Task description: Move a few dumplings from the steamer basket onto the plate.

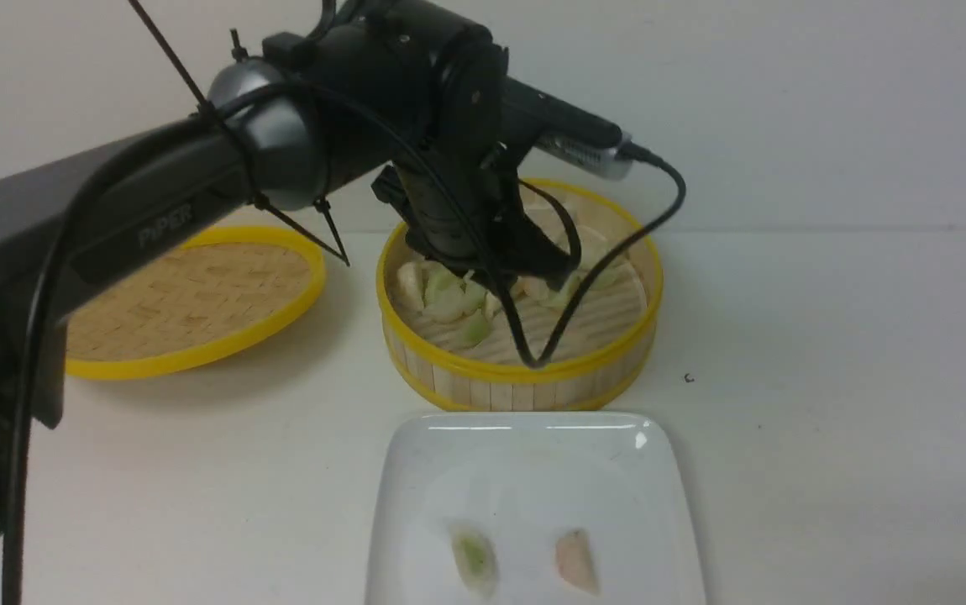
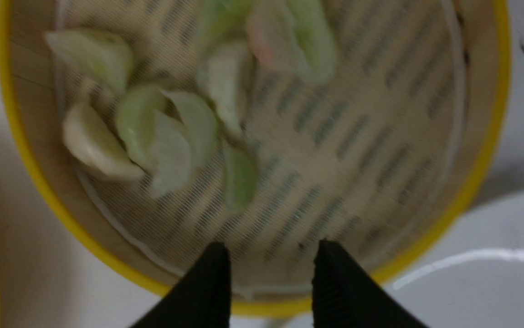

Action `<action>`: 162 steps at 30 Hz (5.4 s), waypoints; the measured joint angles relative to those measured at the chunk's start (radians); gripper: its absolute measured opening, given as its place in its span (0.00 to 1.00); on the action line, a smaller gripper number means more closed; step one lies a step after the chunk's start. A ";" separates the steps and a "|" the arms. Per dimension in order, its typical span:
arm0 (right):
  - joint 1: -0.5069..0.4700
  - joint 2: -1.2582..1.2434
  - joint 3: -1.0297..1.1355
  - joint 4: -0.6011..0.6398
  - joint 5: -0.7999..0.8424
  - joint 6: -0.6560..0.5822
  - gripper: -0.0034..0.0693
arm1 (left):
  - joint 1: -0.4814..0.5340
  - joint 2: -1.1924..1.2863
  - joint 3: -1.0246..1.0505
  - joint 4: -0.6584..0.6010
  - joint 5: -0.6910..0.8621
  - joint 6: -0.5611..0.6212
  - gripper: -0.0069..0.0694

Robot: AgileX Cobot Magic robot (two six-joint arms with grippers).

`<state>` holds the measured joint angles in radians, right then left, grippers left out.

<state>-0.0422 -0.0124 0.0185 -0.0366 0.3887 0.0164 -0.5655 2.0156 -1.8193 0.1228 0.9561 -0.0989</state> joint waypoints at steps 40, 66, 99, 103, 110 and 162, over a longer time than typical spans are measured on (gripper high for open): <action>0.000 0.000 0.000 0.000 0.000 0.000 0.03 | 0.057 0.262 -0.212 -0.057 0.084 0.099 0.22; 0.000 0.000 0.000 0.000 0.000 0.000 0.03 | -0.068 0.017 0.183 -0.346 0.214 0.141 0.23; 0.000 0.000 0.000 0.000 0.000 0.000 0.03 | -0.068 -0.910 0.711 -0.362 -0.362 0.105 0.08; 0.000 0.000 0.000 0.000 0.000 0.000 0.03 | -0.068 -1.122 0.943 -0.363 -0.535 0.117 0.08; 0.000 0.000 0.000 0.000 0.000 0.000 0.03 | -0.068 -1.415 1.136 -0.366 -0.622 0.123 0.08; 0.000 0.000 0.000 0.000 0.000 0.000 0.03 | 0.466 -2.026 1.849 -0.198 -0.587 0.220 0.08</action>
<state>-0.0422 -0.0124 0.0185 -0.0366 0.3887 0.0164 -0.0992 -0.0109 0.0292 -0.0748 0.3696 0.1214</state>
